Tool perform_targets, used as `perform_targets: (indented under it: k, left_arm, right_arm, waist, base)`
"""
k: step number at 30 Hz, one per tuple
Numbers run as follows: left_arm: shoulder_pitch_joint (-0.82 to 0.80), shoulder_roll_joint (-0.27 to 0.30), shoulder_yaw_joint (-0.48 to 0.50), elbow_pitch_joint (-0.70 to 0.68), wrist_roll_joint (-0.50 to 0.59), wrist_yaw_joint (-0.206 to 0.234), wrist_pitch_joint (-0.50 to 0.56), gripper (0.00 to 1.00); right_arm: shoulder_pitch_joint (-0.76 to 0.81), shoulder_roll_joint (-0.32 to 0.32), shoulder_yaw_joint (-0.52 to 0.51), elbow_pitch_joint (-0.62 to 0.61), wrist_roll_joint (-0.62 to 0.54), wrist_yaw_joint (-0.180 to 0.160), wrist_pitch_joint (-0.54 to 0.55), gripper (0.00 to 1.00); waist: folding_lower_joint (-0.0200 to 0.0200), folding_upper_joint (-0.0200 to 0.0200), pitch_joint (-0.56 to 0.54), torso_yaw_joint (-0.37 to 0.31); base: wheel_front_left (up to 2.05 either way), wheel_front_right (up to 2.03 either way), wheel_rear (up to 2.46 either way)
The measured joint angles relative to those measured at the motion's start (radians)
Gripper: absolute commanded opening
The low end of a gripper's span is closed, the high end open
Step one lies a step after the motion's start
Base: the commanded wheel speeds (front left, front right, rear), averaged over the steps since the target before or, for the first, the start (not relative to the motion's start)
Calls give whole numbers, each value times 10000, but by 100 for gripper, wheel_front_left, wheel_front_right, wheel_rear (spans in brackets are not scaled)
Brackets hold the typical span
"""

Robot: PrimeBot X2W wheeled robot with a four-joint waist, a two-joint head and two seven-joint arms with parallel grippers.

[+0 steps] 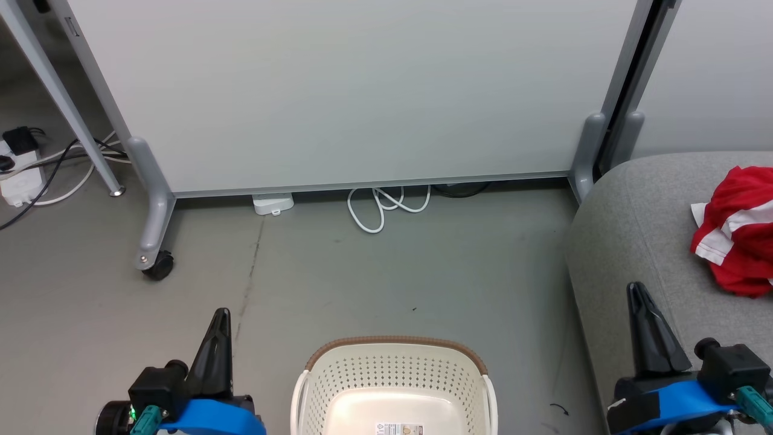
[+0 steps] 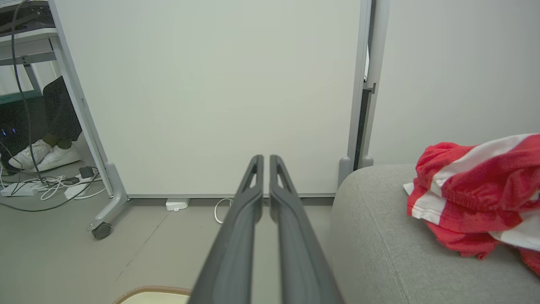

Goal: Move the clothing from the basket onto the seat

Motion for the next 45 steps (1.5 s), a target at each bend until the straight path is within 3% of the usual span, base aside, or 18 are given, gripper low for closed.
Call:
perform_targets:
  k: [45]
  left_arm:
    - [-144, -167, 917, -249, -6957, -102, 1816, 0]
  right_arm:
    - [-186, 21, -151, 408, 7348, -2, 1795, 0]
  waist:
    - [0, 0, 71, -291]
  base:
    - [0, 0, 0]
